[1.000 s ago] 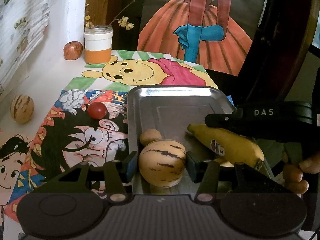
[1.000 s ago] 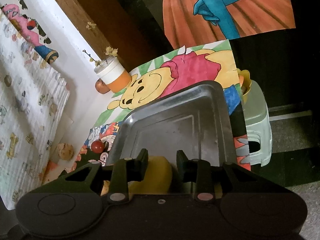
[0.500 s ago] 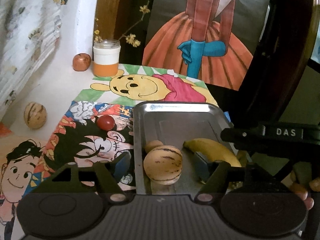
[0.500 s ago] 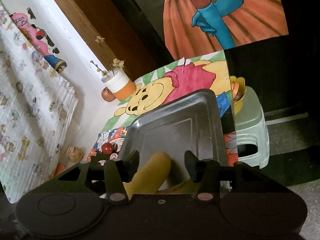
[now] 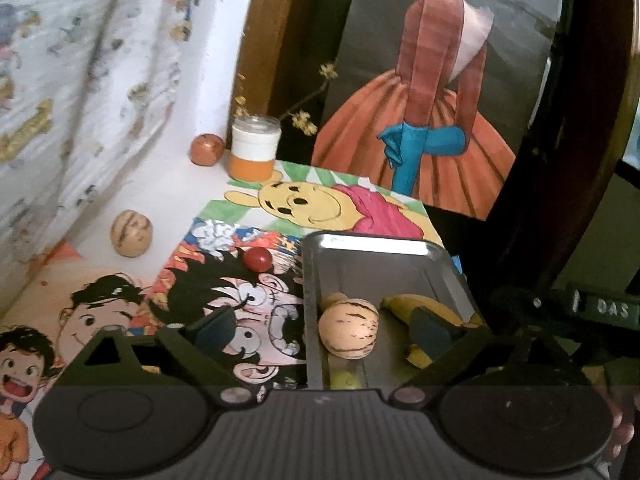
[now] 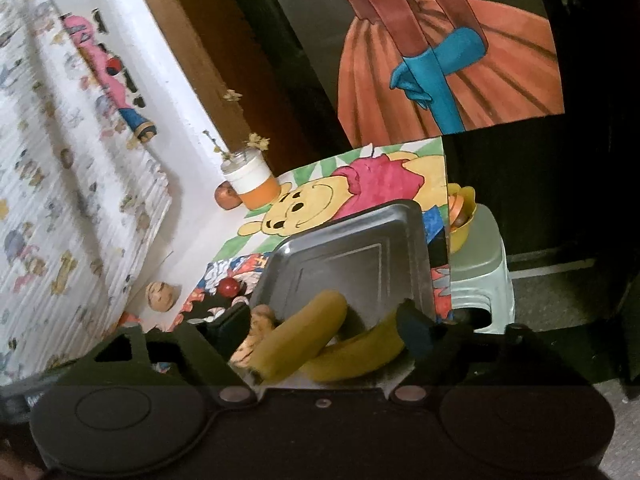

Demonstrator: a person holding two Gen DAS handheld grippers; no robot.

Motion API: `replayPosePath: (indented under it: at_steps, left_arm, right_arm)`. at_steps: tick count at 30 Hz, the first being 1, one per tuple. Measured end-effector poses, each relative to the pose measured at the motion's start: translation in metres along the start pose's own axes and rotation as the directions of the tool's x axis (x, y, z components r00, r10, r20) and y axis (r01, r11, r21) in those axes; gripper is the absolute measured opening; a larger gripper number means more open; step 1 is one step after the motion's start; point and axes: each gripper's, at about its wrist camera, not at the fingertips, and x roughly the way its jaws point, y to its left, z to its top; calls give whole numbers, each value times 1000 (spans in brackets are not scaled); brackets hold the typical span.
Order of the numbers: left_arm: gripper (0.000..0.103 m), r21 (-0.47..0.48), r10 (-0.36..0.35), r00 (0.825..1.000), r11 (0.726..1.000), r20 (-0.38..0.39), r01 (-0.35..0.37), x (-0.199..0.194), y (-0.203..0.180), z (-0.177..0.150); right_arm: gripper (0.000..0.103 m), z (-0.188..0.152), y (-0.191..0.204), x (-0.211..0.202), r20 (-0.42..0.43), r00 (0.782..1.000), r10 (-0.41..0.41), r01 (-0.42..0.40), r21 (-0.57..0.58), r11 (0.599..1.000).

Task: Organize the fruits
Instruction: 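Lower the melon into the tray and open the left tool while the right tool releases the banana, then move both open tools from the tray toward the remaining striped melon and red tomato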

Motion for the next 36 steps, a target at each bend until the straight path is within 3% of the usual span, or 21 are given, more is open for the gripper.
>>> replayPosePath:
  at_steps: [9,25,36]
  left_arm:
    - [103,-3,21,1000,1000,23,-21,-30,9,-5]
    - [103,88,97,992,992,-78,-90,-51,29,-42]
    - [103,131,131,978,985,-159,-111,-55,43,-65]
  right_arm:
    - [102,-18,22,-35,11,1000,2,-1,-52,999]
    - [102,-69,48,-46,-125,989,-80,59,-159,985]
    - [102,-93,67,-30,-253,965,-64,7,-220,975]
